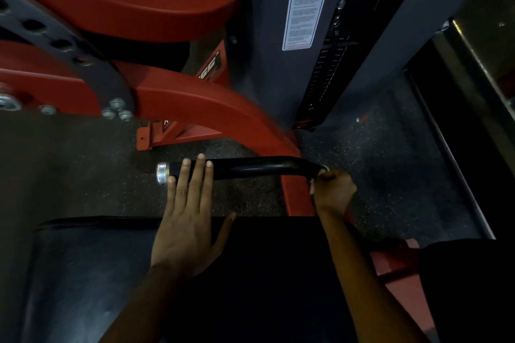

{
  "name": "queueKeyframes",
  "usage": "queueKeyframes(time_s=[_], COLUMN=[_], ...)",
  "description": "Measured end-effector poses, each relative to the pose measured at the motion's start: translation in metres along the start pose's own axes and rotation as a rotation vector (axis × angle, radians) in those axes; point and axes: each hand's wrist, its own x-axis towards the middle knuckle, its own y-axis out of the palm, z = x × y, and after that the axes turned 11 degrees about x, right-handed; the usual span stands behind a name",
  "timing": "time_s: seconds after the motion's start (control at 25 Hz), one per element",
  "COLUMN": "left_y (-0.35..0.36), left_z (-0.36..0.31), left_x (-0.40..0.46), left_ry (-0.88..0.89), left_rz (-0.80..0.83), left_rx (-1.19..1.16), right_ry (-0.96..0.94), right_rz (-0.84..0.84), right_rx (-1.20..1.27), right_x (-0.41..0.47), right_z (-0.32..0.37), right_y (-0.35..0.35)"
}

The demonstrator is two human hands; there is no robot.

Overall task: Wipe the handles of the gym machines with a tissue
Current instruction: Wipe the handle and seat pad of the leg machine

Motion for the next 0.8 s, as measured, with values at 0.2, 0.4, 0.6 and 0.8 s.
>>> queueKeyframes(time_s=[0.2,0.4,0.6,0.8], left_y=[0.0,0.001,0.001,0.0], left_z=[0.0,0.0,0.0,0.001], left_x=[-0.001,-0.002,0.0,-0.001], left_ry=[-0.002,0.002,0.003,0.007], left_rz=[0.008,0.023,0.026,0.021], left_rx=[0.011,0.01,0.0,-0.005], right_ry=[0.088,0.237,0.241,-0.199], right_rz=[0.156,0.019,-0.072,0.062], right_rx=[-0.113,0.117,0.363,0.46], right_x=[0.024,0.002,-0.037,-0.079], right_z=[-0.008,0.011,0.032,0.05], right_y=[-0.01,-0.011,-0.001,-0.001])
